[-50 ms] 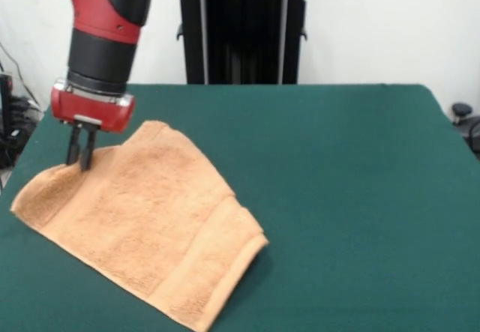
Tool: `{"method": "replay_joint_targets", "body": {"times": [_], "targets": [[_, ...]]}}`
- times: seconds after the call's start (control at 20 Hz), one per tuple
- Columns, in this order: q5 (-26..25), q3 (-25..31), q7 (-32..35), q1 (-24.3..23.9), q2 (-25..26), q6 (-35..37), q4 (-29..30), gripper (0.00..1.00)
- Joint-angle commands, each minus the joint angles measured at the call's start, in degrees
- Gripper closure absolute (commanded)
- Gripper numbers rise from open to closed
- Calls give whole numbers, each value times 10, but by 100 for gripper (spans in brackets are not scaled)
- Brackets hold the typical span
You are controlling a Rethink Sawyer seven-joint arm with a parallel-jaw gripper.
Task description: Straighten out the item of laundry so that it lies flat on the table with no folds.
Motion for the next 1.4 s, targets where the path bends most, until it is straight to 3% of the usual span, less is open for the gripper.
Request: {"method": "replay_joint_targets", "body": {"times": [0.05,0.65,1.05,1.4], "targets": [[-46,78,17,-16,57,12,-36,100],[-57,51,46,0,77,-8,-56,100],[-89,67,19,-21,86,1,-93,100],[-96,29,29,8,70,12,-105,100]]}}
